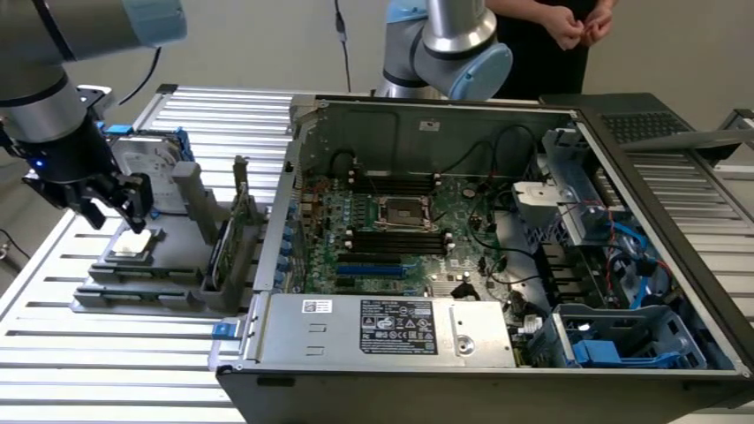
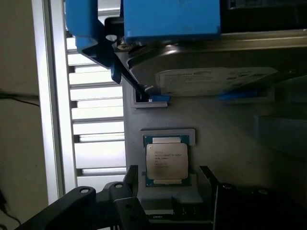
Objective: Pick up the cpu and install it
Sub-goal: 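Pick up the cpu and move it towards the insertion slot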
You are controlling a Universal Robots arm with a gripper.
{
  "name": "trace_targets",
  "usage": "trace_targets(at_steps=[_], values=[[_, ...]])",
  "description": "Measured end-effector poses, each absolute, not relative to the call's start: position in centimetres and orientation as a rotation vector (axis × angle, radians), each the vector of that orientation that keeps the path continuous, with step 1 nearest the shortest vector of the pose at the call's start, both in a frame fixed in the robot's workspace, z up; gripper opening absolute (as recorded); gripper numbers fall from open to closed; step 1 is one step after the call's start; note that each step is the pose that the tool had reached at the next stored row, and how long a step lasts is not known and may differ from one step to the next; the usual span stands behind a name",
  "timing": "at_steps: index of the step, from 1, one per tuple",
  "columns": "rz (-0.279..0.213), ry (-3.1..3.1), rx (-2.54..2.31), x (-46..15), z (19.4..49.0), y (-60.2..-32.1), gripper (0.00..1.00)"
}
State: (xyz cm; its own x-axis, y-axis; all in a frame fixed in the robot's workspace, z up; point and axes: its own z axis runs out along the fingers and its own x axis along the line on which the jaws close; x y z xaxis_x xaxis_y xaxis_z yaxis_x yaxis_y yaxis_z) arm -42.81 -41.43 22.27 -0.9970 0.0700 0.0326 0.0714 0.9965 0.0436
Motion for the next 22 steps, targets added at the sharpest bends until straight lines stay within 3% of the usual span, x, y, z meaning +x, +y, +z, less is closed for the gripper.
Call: trace_targets(at_steps=[22], values=[[-0.07, -3.108, -0.11, -42.5, 19.8, -41.3, 0.62]])
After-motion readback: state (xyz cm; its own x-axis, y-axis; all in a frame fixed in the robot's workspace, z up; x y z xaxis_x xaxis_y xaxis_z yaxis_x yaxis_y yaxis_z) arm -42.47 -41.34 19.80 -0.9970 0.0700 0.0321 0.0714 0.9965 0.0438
